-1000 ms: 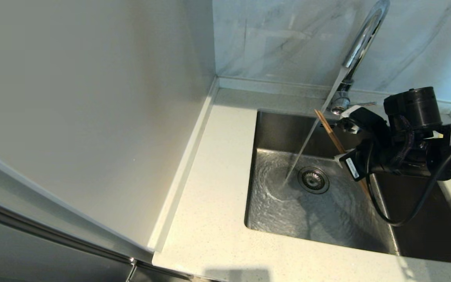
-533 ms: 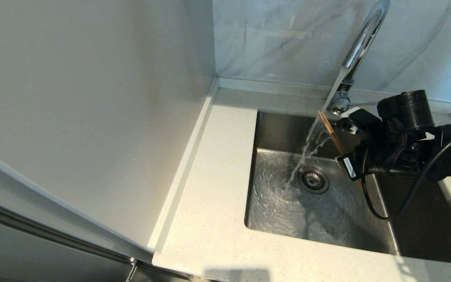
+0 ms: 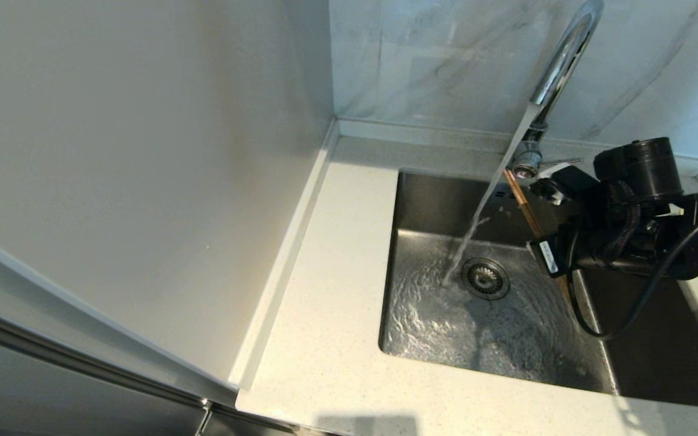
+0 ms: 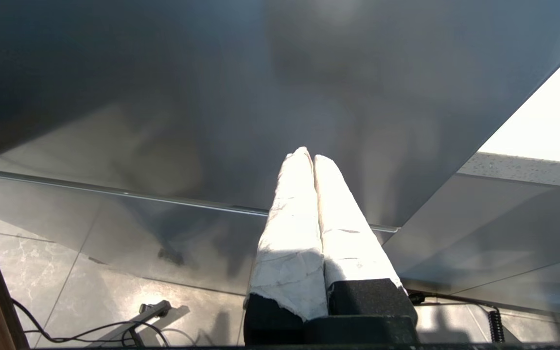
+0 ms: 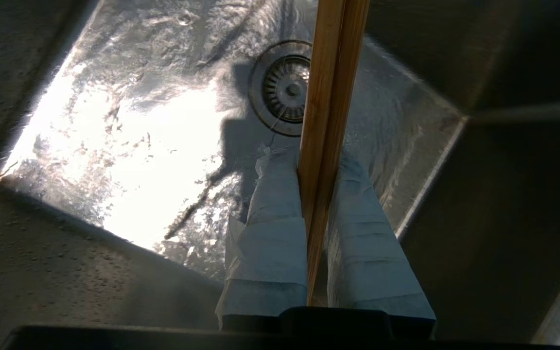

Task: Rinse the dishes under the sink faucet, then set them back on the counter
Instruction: Rinse the chopsticks

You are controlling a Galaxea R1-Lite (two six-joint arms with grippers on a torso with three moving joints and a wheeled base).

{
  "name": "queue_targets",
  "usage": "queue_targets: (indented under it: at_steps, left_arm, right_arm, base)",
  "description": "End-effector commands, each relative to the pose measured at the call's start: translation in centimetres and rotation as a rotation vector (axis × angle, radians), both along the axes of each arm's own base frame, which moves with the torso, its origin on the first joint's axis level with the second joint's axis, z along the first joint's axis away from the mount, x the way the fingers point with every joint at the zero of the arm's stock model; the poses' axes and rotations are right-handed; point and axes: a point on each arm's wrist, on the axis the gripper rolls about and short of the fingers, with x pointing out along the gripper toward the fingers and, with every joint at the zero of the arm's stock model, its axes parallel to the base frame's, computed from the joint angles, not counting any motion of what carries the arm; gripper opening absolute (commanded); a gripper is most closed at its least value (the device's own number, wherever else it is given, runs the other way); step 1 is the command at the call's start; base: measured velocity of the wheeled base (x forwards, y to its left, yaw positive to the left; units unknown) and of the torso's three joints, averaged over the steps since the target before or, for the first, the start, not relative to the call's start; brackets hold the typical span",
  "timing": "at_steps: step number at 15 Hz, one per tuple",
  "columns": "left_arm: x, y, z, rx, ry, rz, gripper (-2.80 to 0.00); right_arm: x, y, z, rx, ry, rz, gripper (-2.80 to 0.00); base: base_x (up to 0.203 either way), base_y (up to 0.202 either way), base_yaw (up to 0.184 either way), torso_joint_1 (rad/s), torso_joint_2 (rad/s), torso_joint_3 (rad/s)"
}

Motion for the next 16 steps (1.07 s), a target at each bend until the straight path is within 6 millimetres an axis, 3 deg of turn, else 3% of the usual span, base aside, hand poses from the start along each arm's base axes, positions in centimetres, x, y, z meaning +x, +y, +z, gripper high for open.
queue_targets:
  at_steps: [1,4,7,10,12,14,16]
  left_arm:
    - [0.0,0.0,0.0,0.0,0.0,0.0,-2.8]
    - [0.0,0.0,0.0,0.0,0.001,0.0,-2.8]
    - [0.0,0.0,0.0,0.0,0.0,0.0,-2.8]
    - [0.0,0.0,0.0,0.0,0.0,0.0,-2.8]
    - [0.0,0.0,0.0,0.0,0.001,0.0,-2.8]
    - [0.0,0.0,0.0,0.0,0.0,0.0,-2.8]
    - [0.0,0.0,0.0,0.0,0.001,0.0,-2.8]
  right_arm:
    - [-1.0,-1.4,1.0,0.005,-0.03,-0.039,-2.8]
    - [-2.8,-5.2,2.0,0.01,-0.062,-0.161,-2.8]
    - [-4.5,-8.1,4.1,0.006,-0.144,-0.283,-2.8]
    - [-5.8,-8.7,0.1,-0.05,-0.031,-0.294,-2.8]
    - [-6.0,-9.1,0.5,-0.102,-0.066,-0.303,-2.8]
    - [-5.5,-10.3,2.1,-0.18,-0.107,-0.33,-2.8]
    - [-4.9,-12.0,6.0,-0.216,-0.14,-0.385,-2.8]
  base:
    - [0.0,0.0,0.0,0.0,0.0,0.0]
    - [0.0,0.0,0.0,0.0,0.0,0.0]
    - [0.0,0.0,0.0,0.0,0.0,0.0]
    - [0.0,0.0,0.0,0.0,0.0,0.0]
    - [0.0,0.0,0.0,0.0,0.0,0.0]
    - [0.0,0.0,0.0,0.0,0.0,0.0]
    - [0.0,0.0,0.0,0.0,0.0,0.0]
